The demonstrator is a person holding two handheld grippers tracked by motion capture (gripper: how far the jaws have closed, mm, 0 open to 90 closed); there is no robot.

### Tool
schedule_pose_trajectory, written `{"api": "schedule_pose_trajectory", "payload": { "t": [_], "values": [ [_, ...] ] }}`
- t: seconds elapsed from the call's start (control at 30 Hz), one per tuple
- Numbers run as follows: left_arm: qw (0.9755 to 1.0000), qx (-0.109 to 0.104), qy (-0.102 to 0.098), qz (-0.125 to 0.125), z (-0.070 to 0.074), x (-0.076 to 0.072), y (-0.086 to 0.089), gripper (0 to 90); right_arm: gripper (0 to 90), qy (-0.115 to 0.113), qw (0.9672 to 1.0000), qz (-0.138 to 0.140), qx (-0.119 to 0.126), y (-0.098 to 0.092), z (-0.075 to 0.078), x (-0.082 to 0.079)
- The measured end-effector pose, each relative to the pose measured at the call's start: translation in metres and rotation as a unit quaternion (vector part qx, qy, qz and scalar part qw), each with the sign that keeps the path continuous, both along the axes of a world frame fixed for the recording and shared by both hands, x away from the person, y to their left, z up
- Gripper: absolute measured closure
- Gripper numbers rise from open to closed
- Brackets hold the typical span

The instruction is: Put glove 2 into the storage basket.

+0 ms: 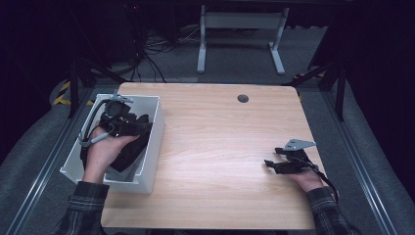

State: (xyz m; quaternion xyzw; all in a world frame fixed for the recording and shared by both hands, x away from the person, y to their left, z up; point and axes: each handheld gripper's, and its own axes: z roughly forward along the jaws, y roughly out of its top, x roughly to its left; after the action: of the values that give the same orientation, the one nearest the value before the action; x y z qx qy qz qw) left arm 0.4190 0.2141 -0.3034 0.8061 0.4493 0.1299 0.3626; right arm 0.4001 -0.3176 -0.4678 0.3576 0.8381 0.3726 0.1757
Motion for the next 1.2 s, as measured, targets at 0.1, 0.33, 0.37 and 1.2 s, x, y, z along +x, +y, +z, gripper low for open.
{"api": "schedule_pose_trajectory", "payload": {
  "t": [0.1,0.33,0.37,1.2],
  "values": [
    [0.9997,-0.01,-0.01,-0.019,0.003,-0.003,-0.017,23.1,28.5,0.0,1.0,0.0,0.0,0.0,0.0,0.0],
    [0.997,-0.033,-0.022,-0.067,0.001,-0.009,-0.063,22.9,28.5,0.0,1.0,0.0,0.0,0.0,0.0,0.0],
    [0.997,-0.033,-0.022,-0.067,0.001,-0.009,-0.063,22.9,28.5,0.0,1.0,0.0,0.0,0.0,0.0,0.0],
    [0.988,-0.017,-0.006,-0.154,-0.083,-0.021,-0.154,20.8,28.2,0.0,1.0,0.001,0.0,0.0,0.0,0.0]
  ]
}}
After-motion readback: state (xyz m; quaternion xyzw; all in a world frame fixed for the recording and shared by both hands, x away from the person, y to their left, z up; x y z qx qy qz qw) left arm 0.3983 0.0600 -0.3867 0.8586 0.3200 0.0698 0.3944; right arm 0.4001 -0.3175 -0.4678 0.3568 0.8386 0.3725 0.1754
